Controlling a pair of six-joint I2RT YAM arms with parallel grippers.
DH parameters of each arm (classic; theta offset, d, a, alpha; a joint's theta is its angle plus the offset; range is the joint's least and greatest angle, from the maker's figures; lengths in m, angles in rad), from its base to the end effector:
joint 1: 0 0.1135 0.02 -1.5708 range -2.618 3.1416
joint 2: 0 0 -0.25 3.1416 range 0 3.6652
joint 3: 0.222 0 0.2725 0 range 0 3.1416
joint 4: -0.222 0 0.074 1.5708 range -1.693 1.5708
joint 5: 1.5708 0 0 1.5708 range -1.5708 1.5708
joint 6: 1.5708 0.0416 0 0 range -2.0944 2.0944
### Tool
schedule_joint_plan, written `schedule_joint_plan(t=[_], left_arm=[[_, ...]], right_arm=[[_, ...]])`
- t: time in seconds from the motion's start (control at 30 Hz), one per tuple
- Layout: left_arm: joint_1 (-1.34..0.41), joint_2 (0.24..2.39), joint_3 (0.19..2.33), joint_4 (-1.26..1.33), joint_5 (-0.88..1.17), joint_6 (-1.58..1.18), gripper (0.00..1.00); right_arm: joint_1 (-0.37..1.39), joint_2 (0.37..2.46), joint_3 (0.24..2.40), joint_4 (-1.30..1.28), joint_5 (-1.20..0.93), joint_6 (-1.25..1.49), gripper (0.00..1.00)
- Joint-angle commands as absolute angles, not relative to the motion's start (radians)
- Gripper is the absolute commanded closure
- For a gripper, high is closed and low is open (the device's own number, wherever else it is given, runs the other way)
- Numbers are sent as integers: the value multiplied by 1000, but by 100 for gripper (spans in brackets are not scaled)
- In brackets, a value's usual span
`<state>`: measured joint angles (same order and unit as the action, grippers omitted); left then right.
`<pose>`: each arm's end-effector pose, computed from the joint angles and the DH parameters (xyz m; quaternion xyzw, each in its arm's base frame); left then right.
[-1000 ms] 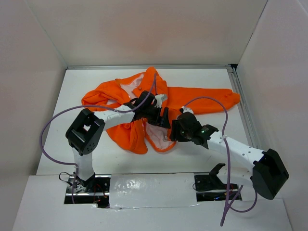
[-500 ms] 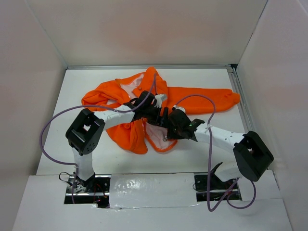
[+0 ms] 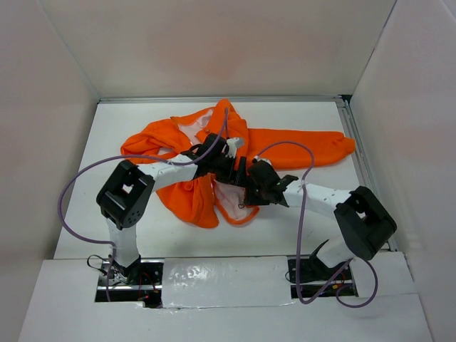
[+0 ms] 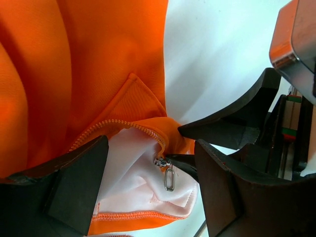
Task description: Zip up the jacket
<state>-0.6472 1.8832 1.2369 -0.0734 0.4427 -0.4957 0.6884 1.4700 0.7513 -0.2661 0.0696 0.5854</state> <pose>0.3316 -0.2729 0.1657 0.1576 0.8792 -0.3860 0.2306 0.2322 0.1873 0.1361 -0.0392 0.9561 0.1449 0.2519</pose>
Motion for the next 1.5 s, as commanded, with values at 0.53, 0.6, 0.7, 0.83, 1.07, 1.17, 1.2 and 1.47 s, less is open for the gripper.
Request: schedule_joint_plan(t=[0.53,0.6,0.7,0.83,1.07,1.17,1.2,1.47], left_arm=[[-661,1841,1270,-47,494,-483,16],[-661,1815,1266,-52,495,-482,5],[-660,1743,1224,-52,508,-483,1],[-658,1614,1163,-45,535,-489,1],[-658,1422,1011,-21,594,-523,1],[-658,1375,957,-29,594,-544,1],[-658,1364,939,-26,598,-548,1],[-658,1342,862,-9,614,-572,2]], right_arm=[[684,1370,758,-106,38,557,100],[683,1296,739,-98,15,531,100],[664,1217,726,-112,-32,509,100],[638,1140,712,-107,-95,505,100],[597,1089,650,-32,-236,523,100],[592,1071,643,-21,-258,520,100],[589,1065,641,-20,-271,515,100],[587,1045,598,-6,-350,511,100]])
